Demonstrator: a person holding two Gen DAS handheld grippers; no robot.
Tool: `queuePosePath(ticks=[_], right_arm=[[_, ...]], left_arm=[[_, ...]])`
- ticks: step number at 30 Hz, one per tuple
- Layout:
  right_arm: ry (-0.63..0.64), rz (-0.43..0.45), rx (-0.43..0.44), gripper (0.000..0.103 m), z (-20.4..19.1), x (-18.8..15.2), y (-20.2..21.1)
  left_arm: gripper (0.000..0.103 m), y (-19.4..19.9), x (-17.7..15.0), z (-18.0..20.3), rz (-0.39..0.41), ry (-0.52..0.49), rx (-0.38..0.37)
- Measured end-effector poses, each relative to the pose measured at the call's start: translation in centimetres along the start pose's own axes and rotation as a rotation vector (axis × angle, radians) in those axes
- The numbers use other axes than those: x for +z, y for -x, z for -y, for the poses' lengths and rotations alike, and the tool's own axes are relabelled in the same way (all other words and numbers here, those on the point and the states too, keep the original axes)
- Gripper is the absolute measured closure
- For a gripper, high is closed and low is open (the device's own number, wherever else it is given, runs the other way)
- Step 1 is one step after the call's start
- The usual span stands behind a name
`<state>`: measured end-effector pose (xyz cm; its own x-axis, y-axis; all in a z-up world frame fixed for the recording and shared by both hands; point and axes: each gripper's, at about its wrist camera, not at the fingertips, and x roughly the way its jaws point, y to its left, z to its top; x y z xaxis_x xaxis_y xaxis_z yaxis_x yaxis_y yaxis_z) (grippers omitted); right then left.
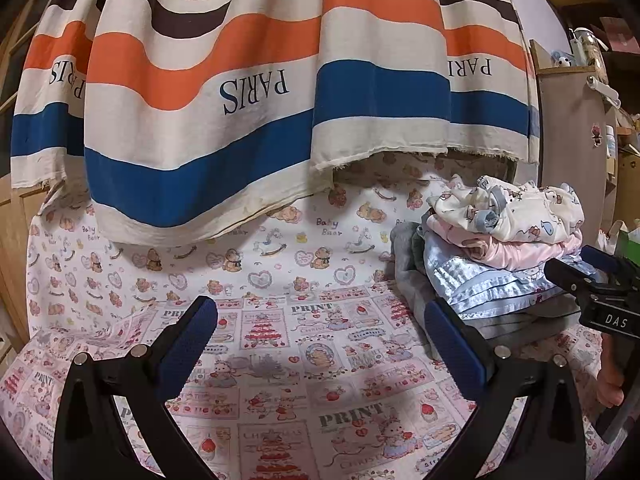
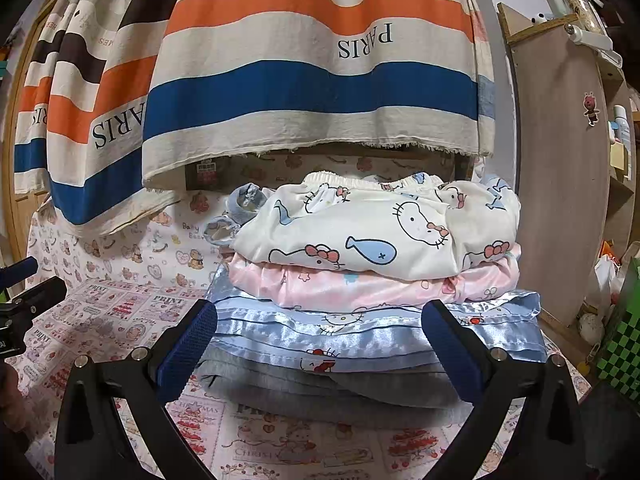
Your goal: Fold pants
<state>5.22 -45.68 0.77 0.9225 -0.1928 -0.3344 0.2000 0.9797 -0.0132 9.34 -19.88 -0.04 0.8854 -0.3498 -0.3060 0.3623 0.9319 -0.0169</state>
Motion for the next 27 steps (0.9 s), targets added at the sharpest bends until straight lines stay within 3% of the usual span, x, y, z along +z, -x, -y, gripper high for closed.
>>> queuePosePath(ticks=[27], right_arm=[[0.0, -0.002, 0.002, 0.001, -0.01, 0.0, -0.02]], left_arm=[[0.0, -0.01, -0.01, -0.15, 0.003, 0.004, 0.003]])
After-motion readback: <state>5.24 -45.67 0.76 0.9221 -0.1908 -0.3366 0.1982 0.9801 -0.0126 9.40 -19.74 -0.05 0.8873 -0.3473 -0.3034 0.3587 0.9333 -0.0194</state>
